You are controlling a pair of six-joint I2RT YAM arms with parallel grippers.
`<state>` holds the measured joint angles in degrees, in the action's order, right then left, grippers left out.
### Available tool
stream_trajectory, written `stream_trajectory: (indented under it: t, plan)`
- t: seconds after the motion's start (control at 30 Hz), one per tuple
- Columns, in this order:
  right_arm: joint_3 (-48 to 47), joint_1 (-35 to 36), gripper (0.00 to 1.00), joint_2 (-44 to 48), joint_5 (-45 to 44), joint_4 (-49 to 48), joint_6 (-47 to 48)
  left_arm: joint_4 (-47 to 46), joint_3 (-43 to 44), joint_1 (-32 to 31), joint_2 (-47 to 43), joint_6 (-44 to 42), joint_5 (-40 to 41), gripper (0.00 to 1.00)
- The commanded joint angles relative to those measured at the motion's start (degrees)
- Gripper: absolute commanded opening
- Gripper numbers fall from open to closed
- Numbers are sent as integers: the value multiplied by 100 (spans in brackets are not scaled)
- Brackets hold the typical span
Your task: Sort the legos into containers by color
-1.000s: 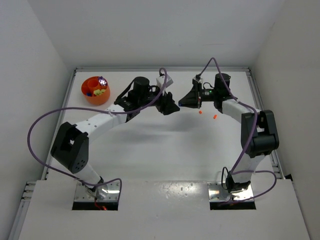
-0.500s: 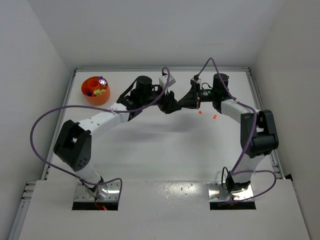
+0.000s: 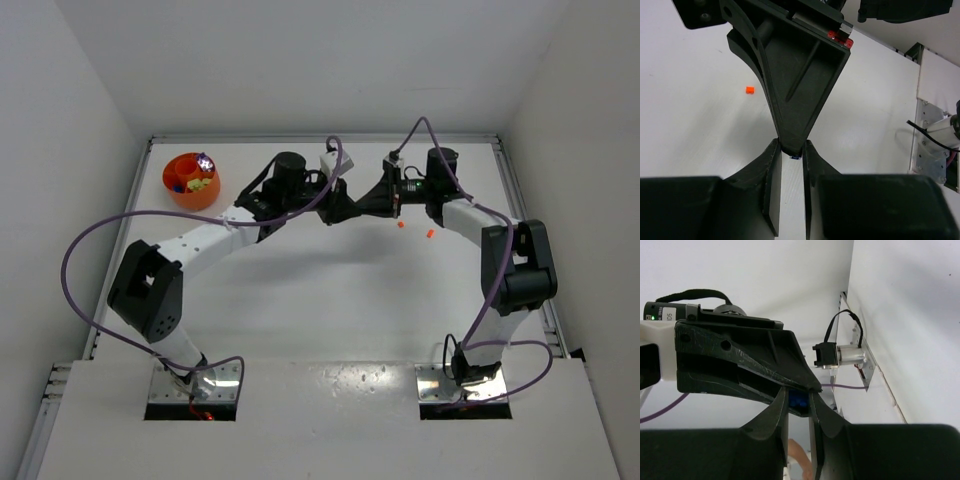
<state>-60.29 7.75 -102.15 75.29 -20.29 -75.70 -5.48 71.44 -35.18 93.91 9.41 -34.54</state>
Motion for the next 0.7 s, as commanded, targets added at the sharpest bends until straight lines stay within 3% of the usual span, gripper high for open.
stream_trajectory:
  t: [0.0, 0.07, 0.17, 0.37, 0.5, 0.53, 0.63, 0.67]
  plan:
    - [44, 51, 8, 99, 285, -229, 108, -147, 204, -24, -118, 0, -26, 0]
    - [44, -1, 27, 99, 285, -168, 170, -94, 143, -24, -179, -1, 36, 0]
    - [44, -54, 47, 46, 285, -168, 170, 20, 72, -24, -320, -53, 36, 0]
    - [-403, -299, 49, -147, 285, 86, 520, 345, -296, 221, -768, -228, 36, 0]
    - [-685, -563, 51, -147, 215, 788, 1249, 1309, -237, 722, -1058, -509, 394, 0]
    - [-764, -616, 52, -147, 128, 990, 1486, 2034, -140, 845, -1059, -649, 500, 0]
    - [-1518, -784, 54, -95, -994, 3418, 3809, 3252, 247, 1591, -997, -1028, 511, 0]
    - [-2199, -731, 54, -95, -1546, 5054, 4626, 3411, 248, 2133, -997, -1090, 406, 0]
